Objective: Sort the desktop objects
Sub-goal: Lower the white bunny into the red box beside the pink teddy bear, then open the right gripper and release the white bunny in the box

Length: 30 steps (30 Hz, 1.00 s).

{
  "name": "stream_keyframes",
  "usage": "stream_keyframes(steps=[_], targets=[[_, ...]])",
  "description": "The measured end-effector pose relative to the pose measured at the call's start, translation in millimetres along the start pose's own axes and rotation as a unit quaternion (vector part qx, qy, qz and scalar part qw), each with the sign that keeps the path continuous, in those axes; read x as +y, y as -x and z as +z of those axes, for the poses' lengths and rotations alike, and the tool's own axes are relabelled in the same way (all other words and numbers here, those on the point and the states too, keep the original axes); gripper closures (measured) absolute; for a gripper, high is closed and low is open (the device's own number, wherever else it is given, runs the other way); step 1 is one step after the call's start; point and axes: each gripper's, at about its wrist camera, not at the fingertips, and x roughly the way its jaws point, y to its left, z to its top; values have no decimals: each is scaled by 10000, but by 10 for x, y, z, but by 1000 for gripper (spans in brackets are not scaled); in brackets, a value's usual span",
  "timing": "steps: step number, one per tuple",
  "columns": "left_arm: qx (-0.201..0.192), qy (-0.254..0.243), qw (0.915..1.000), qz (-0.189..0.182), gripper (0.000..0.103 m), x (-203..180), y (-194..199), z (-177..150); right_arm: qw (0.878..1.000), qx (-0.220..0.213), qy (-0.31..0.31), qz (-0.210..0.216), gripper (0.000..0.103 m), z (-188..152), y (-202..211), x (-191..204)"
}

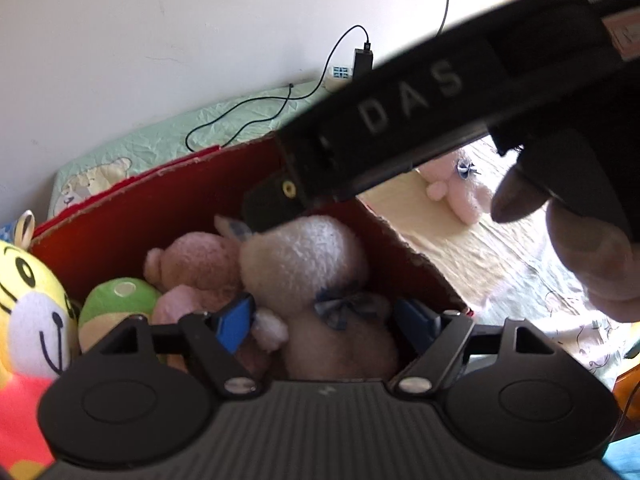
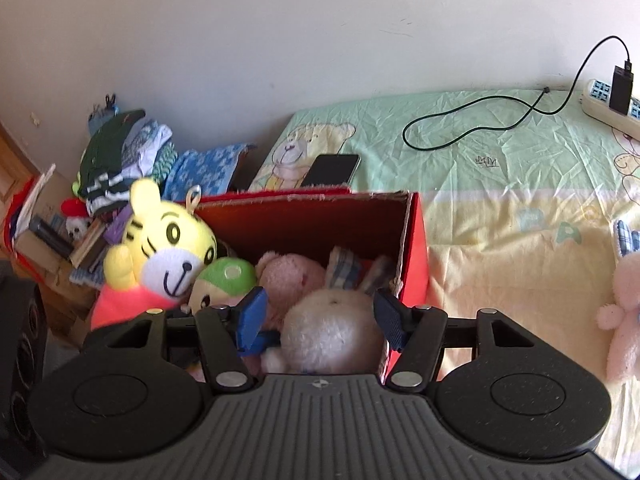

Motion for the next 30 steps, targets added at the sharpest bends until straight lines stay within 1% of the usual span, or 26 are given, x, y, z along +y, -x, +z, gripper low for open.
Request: stream_keyframes(steps=[1, 4, 7, 11, 18, 22, 30], targets=[[16, 39, 10000, -41, 24, 14, -5, -3, 10000, -10, -57, 33, 44, 16, -20, -7], [43, 87, 9999, -80, 23, 22, -7, -16, 9998, 72, -119, 129, 55, 34, -120, 16], [46, 81, 9999, -78, 23, 10, 5, -34, 9998, 152, -77, 134, 58, 27, -214, 69], [78, 154, 9998, -139, 23, 36, 31, -70, 9992, 374, -80, -65, 57, 6, -315, 88], [145, 351, 9989, -291, 22, 93, 110, -129, 9978, 543, -371, 75, 57, -34, -272, 3], [250, 476, 9982, -281, 20, 90, 121, -128, 9979, 493, -404, 77, 57, -36, -274, -1], [417, 486, 9979, 13, 18, -39, 118, -157, 9978, 214, -611, 162, 57, -57, -171, -75]])
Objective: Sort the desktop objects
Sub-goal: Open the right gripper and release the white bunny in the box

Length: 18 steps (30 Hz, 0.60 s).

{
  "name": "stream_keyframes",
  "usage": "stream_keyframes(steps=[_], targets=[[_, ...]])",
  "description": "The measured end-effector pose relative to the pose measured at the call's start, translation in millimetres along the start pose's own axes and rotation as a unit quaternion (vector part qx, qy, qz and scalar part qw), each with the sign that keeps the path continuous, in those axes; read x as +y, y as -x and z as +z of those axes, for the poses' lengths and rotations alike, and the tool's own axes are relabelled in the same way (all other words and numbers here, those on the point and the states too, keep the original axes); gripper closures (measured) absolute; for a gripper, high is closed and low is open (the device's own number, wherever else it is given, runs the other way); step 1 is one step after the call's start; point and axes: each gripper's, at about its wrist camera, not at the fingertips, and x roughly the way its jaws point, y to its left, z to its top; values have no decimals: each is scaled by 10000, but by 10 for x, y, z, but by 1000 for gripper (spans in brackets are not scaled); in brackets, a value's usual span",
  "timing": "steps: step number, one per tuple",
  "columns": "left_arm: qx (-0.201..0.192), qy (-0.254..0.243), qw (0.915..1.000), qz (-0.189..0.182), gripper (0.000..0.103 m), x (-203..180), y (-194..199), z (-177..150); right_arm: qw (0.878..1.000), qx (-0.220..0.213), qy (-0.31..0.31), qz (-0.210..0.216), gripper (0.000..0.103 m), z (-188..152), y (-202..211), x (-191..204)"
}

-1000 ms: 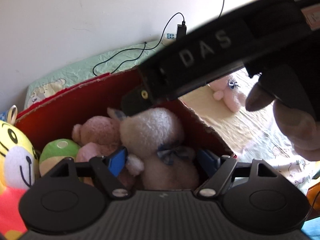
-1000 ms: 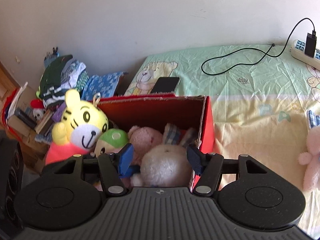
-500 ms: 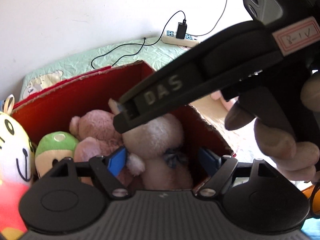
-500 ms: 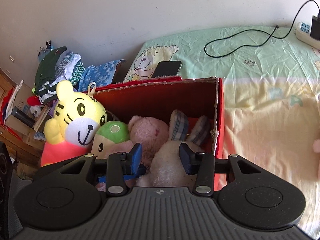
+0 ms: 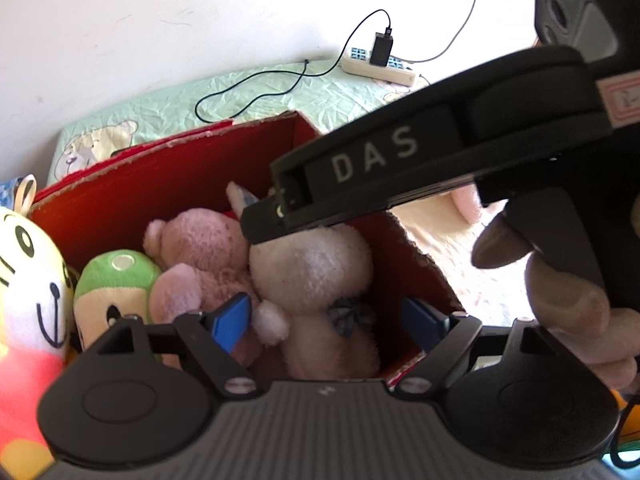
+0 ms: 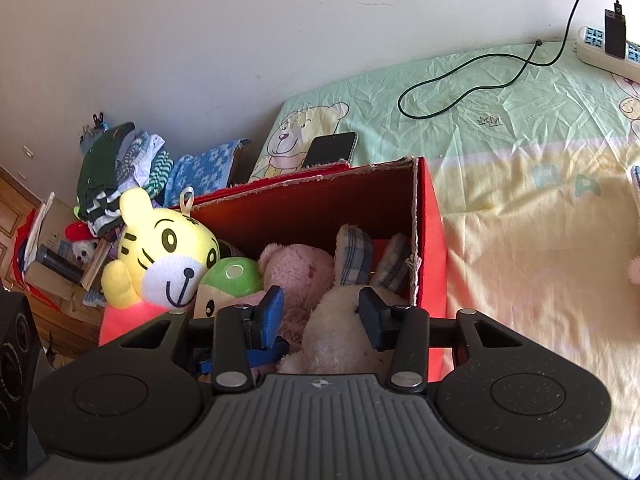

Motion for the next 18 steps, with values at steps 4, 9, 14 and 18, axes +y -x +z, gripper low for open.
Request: stream_keyframes(steps=[4, 9, 14, 18], targets=[[42, 26, 9999, 100, 18, -42, 12, -48, 9999, -133, -72, 43, 57, -34, 54, -21], [62, 177, 9997, 137, 18, -35, 69, -115, 9993, -287, -176, 133, 57, -92, 114, -50], [48, 288, 9991, 296, 16, -29, 131, -210, 9992, -336, -185, 119, 57, -163, 139, -60], [70, 402, 9985, 353, 16, 90, 115, -139, 9988, -419, -223, 131, 58, -207, 168, -62]])
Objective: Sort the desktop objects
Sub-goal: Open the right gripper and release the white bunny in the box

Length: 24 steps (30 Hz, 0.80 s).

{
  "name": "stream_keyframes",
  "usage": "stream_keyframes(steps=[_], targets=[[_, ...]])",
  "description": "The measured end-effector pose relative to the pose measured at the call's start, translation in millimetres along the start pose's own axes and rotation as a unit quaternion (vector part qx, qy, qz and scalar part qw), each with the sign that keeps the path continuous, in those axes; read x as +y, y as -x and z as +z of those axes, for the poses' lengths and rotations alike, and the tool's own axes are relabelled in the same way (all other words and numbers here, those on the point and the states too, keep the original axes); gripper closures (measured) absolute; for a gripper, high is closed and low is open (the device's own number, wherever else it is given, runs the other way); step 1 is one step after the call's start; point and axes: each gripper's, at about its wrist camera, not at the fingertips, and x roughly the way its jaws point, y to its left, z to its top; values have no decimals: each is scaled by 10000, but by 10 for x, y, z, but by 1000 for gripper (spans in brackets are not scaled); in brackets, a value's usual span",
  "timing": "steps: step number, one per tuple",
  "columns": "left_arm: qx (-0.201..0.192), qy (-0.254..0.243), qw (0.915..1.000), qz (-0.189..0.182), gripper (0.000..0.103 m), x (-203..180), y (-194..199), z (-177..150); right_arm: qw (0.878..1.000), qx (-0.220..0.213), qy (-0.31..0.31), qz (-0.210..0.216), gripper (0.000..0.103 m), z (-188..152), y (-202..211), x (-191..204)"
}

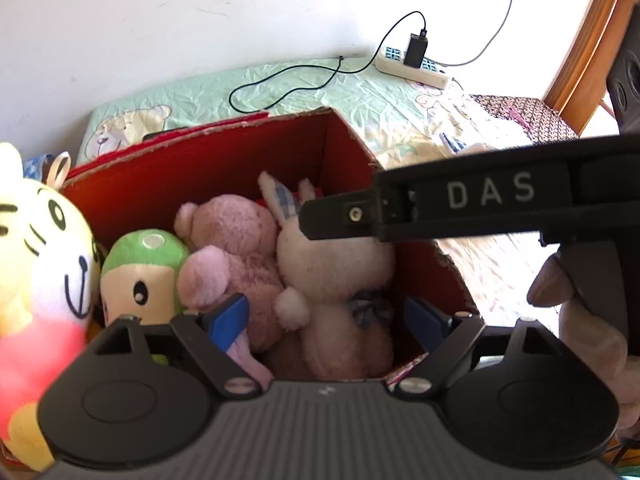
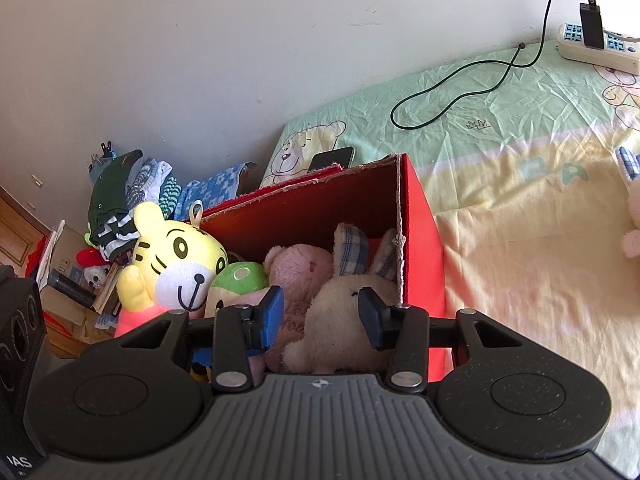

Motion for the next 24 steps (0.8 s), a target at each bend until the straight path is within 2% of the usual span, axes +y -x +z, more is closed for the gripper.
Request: stream_keyframes(steps=[3, 4, 7, 24], targets=[[-15, 9, 10000, 69, 16, -31, 31, -11, 9999, -53, 134, -79, 59, -43, 13, 36], [-18, 14, 9999, 97, 16, -57, -116, 102, 9998, -77, 169, -98, 59, -58, 18, 42], [-18, 57, 9998, 163, 16, -78, -218, 139, 9996, -155, 213, -110, 60, -99, 37, 42], [-112, 284, 9979, 572, 14, -117, -216, 124, 9992, -360, -123, 110, 61, -205, 164, -98]])
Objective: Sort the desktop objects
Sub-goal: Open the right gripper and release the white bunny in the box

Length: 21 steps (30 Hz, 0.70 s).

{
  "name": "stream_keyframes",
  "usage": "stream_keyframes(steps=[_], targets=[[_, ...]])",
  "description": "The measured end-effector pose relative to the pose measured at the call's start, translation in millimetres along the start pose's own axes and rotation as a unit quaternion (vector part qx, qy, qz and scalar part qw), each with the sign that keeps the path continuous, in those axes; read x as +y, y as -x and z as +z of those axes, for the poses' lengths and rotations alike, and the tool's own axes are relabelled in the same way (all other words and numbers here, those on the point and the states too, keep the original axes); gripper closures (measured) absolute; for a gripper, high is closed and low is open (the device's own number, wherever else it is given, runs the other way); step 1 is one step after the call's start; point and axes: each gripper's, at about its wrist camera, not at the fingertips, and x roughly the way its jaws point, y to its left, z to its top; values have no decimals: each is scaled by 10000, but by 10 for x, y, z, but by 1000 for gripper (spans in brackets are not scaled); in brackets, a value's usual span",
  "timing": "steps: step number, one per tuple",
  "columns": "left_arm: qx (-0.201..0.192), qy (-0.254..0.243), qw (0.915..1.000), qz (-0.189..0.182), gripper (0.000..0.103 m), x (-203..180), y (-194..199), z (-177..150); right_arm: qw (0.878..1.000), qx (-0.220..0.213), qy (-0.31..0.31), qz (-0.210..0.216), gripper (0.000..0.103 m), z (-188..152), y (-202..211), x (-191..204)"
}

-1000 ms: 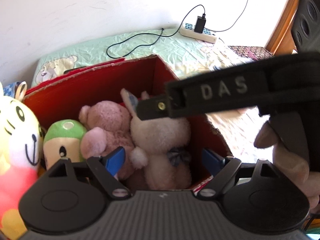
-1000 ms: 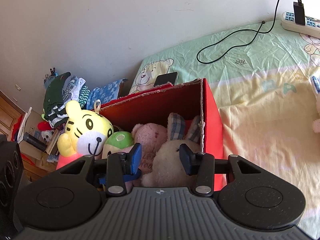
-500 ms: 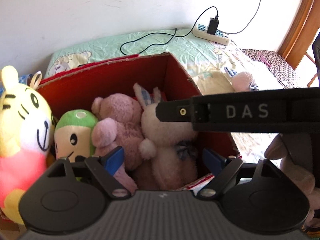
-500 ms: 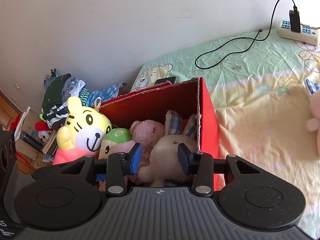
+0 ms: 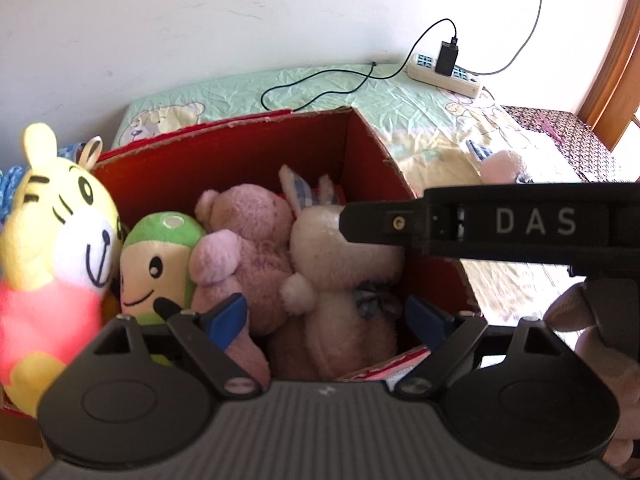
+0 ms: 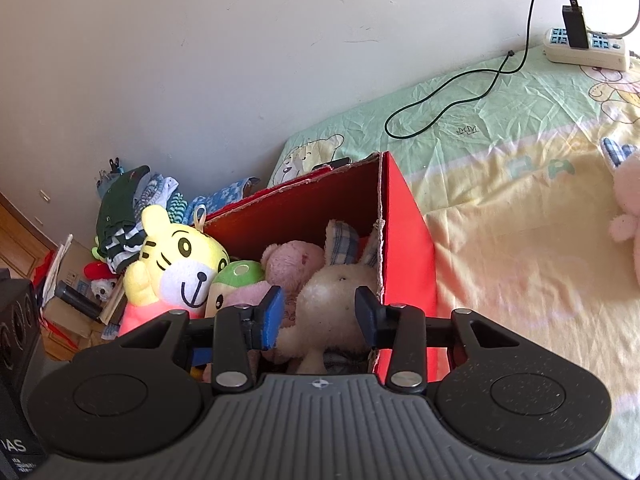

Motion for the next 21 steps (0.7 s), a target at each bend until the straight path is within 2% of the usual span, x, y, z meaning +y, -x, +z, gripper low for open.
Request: stream_keyframes(steps=[7, 14, 21], targets=[[-25, 137, 9999, 90, 14, -4, 43, -7, 9999, -68, 97, -72, 62, -70, 32, 39], [-97, 254, 9995, 149, 14, 17, 90, -44, 9999, -162, -12, 32, 64, -89, 49, -11], [-181, 300, 9989, 302, 8, 12, 99, -71, 9991, -363, 209, -22, 64, -165, 62, 36]])
